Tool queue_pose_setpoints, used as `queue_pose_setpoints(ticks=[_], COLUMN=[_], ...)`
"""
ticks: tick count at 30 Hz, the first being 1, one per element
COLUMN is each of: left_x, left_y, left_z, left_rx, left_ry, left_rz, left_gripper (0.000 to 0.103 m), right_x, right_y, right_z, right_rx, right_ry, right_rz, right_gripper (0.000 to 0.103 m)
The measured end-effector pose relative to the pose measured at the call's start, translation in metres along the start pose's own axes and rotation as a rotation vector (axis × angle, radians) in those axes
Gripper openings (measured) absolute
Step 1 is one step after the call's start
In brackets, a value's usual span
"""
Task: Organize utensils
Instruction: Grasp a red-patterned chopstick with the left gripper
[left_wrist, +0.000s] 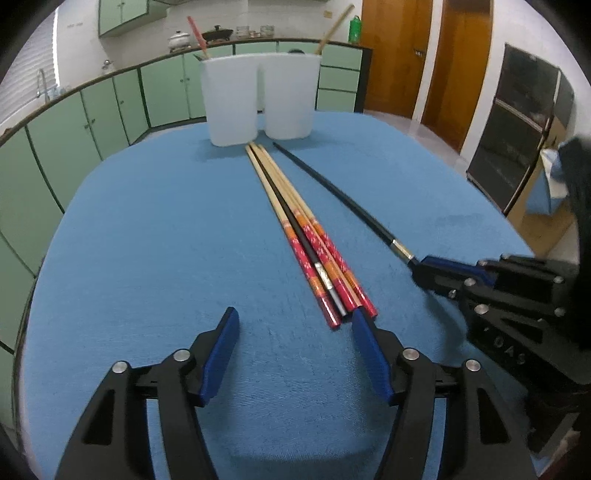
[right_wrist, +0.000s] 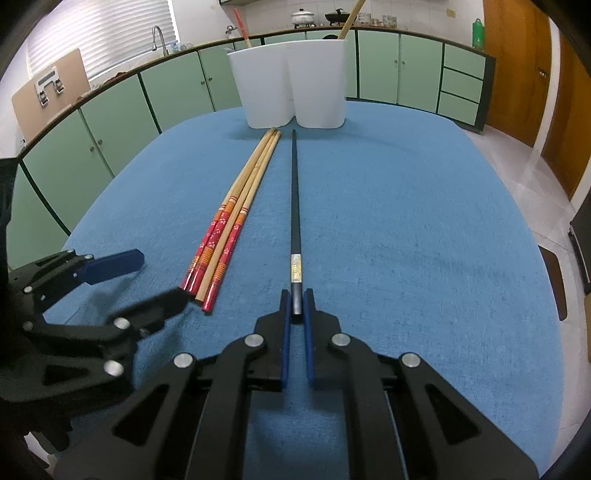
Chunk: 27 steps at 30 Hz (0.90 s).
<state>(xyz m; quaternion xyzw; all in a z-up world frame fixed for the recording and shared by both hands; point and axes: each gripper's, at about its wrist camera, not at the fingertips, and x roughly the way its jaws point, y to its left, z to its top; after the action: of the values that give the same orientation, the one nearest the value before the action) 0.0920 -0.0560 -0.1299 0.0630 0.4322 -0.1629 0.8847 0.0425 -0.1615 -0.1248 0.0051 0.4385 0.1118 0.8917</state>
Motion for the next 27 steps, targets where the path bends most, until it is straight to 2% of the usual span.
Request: queue_pose_setpoints(ticks=[3,10,22,23,26,27], left_x=[0.0,-0.007,-0.004,-0.004,-0.004,-0.004], left_y=[0.0,0.029,0.031,0.031,0.027,0.025], left_z=[0.002,-0.003,-0.002,-0.002,-0.002,-0.002], left_rx=[0.008,-0.062,-0.062,-0.061,-0.05,-0.044], left_ry=[0.0,-0.003,-0.004,-0.005,-0.009,-0.011], left_rz=[0.021,0.09,0.081,0.079,0.064,0.06], left_gripper=[0.064,0.064,0.063,0.062,0.047,0.039], right_x=[0.0,0.0,-0.001,-0.001,0.0,0.0], right_y=[-0.001,-0.001,-0.002,-0.002,-0.002,-0.002], right_z=[0.0,-0.001,-0.002,-0.002,-0.002,-0.002], right_rx=[0.001,0.003,-0.002,-0.002,-0.003,-0.004], right_ry=[0.0,0.0,0.003,0.002,0.002,0.002], right_rz=[0.002,0.008,0.017,0.017,0.016,0.015], right_gripper=[0.006,0.006,0.008,0.008,0.008,0.008])
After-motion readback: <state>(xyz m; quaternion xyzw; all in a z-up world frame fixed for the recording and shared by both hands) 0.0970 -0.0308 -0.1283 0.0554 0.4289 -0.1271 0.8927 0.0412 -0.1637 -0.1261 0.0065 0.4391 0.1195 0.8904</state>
